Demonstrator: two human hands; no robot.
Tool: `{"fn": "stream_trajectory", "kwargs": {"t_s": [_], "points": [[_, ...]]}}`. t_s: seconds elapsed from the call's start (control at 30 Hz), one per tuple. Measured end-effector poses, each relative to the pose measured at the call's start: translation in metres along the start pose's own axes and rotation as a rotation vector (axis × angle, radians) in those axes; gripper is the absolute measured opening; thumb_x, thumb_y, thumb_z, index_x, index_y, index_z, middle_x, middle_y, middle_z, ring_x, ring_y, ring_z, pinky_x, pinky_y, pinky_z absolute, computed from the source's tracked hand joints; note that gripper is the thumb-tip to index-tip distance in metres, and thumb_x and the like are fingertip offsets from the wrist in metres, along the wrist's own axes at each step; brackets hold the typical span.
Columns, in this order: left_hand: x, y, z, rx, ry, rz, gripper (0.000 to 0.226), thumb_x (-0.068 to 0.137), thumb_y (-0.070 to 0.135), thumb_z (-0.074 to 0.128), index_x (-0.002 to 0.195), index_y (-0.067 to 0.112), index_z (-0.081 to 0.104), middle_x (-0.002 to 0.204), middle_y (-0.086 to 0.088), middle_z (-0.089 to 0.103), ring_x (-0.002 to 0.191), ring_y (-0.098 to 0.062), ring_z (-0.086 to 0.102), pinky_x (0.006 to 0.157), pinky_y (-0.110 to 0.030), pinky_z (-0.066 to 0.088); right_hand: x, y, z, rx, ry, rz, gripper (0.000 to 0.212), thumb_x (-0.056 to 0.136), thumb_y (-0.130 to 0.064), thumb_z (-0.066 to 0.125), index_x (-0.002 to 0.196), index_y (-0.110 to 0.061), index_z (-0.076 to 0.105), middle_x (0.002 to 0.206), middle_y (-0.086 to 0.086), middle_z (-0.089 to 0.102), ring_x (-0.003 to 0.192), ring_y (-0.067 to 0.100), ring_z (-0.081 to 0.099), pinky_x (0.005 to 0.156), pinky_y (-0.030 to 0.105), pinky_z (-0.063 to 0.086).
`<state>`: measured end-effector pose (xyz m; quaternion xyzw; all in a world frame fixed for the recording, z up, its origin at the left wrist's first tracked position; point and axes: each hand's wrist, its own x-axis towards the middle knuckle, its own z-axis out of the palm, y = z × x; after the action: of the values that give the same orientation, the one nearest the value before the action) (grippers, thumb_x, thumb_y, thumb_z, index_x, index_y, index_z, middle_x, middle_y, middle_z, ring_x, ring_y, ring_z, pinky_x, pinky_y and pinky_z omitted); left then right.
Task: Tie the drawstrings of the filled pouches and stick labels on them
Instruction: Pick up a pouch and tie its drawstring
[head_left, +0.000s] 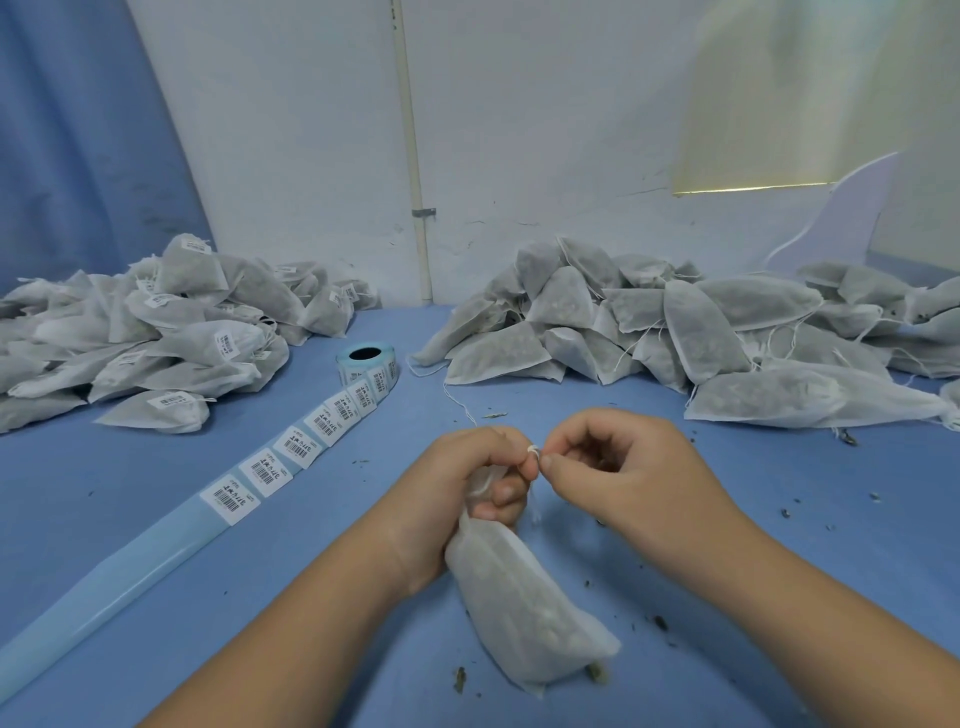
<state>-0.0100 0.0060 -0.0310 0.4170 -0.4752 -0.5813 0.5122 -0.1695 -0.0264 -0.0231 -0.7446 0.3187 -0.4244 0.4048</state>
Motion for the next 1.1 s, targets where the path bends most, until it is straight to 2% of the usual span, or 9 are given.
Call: {"fn": "stream_trajectory", "kwargs": {"t_s": [0.17, 0.33, 0.47, 0.53, 0.6, 0.7, 0.9, 1.1], "points": [[-0.0028, 0.0025, 0.0035, 0.138, 0.022, 0.024, 0.019, 0.070, 0.020, 0.050, 0.054, 0.017, 0.060, 0.050, 0.000, 0.037, 0.043, -0.011, 0.027, 0.054, -0.034, 0.013, -0.0003, 0.0028, 0.0007, -0.034, -0.013, -0.006, 0.014, 0.073, -0.013, 0.069, 0.061, -0.019, 0.066, 0.048, -0.014, 0.051, 0.046, 0.002, 0.040, 0.047, 0.012, 0.034], [-0.0043, 0.0028, 0.0020, 0.205, 0.020, 0.030, 0.019, 0.069, 0.019, 0.051, 0.053, 0.015, 0.059, 0.050, -0.001, 0.043, 0.043, -0.010, 0.036, 0.044, -0.018, 0.029, 0.0008, 0.0064, 0.0023, -0.041, -0.029, 0.011, 0.011, 0.069, -0.016, 0.067, 0.059, -0.020, 0.065, 0.047, -0.012, 0.050, 0.044, 0.003, 0.039, 0.045, 0.012, 0.033], [-0.0044, 0.0036, 0.0021, 0.193, 0.000, 0.010, 0.018, 0.070, 0.017, 0.053, 0.054, 0.014, 0.060, 0.051, 0.000, 0.049, 0.044, -0.008, 0.043, 0.044, -0.014, 0.036, 0.0012, 0.0074, 0.0016, -0.038, -0.049, 0.011, 0.006, 0.065, -0.022, 0.068, 0.061, -0.018, 0.065, 0.049, -0.012, 0.049, 0.045, 0.004, 0.038, 0.045, 0.013, 0.034], [-0.0043, 0.0045, 0.0019, 0.187, 0.000, 0.004, 0.017, 0.069, 0.016, 0.054, 0.054, 0.014, 0.062, 0.052, 0.000, 0.050, 0.044, -0.007, 0.044, 0.043, -0.014, 0.035, 0.0010, 0.0078, 0.0007, -0.048, -0.052, 0.010, 0.010, 0.062, -0.025, 0.066, 0.061, -0.015, 0.064, 0.050, -0.011, 0.049, 0.046, 0.004, 0.038, 0.045, 0.014, 0.033], [-0.0042, 0.0053, 0.0010, 0.177, 0.012, -0.007, 0.015, 0.068, 0.015, 0.056, 0.056, 0.012, 0.064, 0.053, -0.001, 0.051, 0.044, -0.007, 0.044, 0.042, -0.014, 0.035, 0.0012, 0.0078, 0.0000, -0.060, -0.066, 0.010, 0.008, 0.067, -0.017, 0.069, 0.062, -0.014, 0.064, 0.050, -0.010, 0.049, 0.045, 0.005, 0.038, 0.045, 0.013, 0.033], [-0.0044, 0.0060, 0.0008, 0.177, 0.034, -0.015, 0.013, 0.067, 0.016, 0.059, 0.057, 0.011, 0.066, 0.054, -0.003, 0.051, 0.043, -0.008, 0.043, 0.041, -0.015, 0.036, 0.0011, 0.0085, -0.0009, -0.059, -0.075, 0.019, 0.012, 0.072, -0.006, 0.063, 0.062, -0.013, 0.063, 0.050, -0.010, 0.048, 0.046, 0.005, 0.037, 0.044, 0.013, 0.032], [-0.0030, 0.0049, 0.0032, 0.217, 0.108, 0.023, 0.010, 0.064, 0.017, 0.064, 0.057, 0.012, 0.067, 0.056, -0.003, 0.054, 0.042, -0.011, 0.042, 0.042, -0.018, 0.035, 0.0024, 0.0085, -0.0034, -0.028, -0.106, 0.045, 0.014, 0.073, -0.007, 0.062, 0.061, -0.015, 0.062, 0.051, -0.010, 0.045, 0.048, 0.005, 0.037, 0.046, 0.014, 0.032], [-0.0019, 0.0034, 0.0011, 0.304, 0.191, 0.071, 0.013, 0.065, 0.020, 0.069, 0.056, 0.016, 0.061, 0.056, -0.003, 0.047, 0.045, -0.016, 0.039, 0.052, -0.030, 0.022, 0.0029, 0.0078, -0.0055, -0.014, -0.119, 0.065, 0.021, 0.075, -0.004, 0.062, 0.060, -0.018, 0.062, 0.055, -0.006, 0.047, 0.049, 0.006, 0.037, 0.047, 0.014, 0.033]]}}
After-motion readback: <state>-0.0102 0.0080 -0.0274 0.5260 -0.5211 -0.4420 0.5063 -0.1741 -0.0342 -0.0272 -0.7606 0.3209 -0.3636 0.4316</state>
